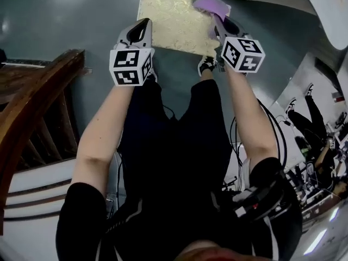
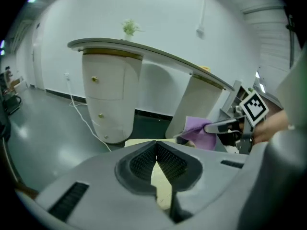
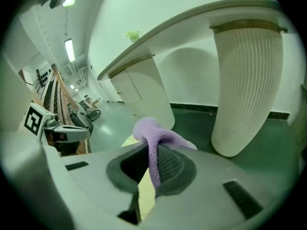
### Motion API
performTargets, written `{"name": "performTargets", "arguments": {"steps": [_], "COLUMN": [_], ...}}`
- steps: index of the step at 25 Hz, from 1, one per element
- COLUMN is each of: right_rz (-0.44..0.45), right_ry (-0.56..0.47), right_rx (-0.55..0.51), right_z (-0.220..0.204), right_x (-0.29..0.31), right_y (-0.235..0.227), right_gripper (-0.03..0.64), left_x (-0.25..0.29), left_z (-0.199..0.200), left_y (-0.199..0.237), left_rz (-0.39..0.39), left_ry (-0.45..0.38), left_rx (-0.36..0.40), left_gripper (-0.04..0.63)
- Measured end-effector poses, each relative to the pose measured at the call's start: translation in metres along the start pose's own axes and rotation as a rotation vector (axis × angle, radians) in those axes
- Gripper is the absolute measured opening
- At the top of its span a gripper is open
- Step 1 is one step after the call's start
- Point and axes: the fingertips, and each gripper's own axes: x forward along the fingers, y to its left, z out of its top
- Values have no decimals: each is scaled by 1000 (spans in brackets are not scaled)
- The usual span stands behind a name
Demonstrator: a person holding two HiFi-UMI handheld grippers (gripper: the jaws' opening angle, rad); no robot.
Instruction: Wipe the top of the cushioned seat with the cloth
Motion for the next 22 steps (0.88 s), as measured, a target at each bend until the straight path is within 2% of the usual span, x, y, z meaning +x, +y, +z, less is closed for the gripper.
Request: {"name": "performTargets", "arguments": {"steps": [2, 7, 11, 16, 22], "right_rz": [-2, 44, 97, 118, 61], "right_ry": [-17, -41, -17, 76, 220], "right_rx": [5, 11, -26, -98, -125], "right_z": [0, 7, 2, -21, -62], "right_x": [9, 60, 98, 151, 191], "right_y": [38, 130, 176, 205, 197], "right_gripper": [25, 25, 25, 25, 23], "left_x": [-18, -53, -71, -79, -87], "left_z": [0, -3, -9, -22, -45], "left_y": [22, 50, 55, 77, 96], "left_rz": [14, -35, -41, 2, 26], "left_ry": [-9, -18, -30, -33, -18], "left_rx": [-54, -10, -53, -81, -111], "left_gripper": [5, 5, 5, 5, 5]}}
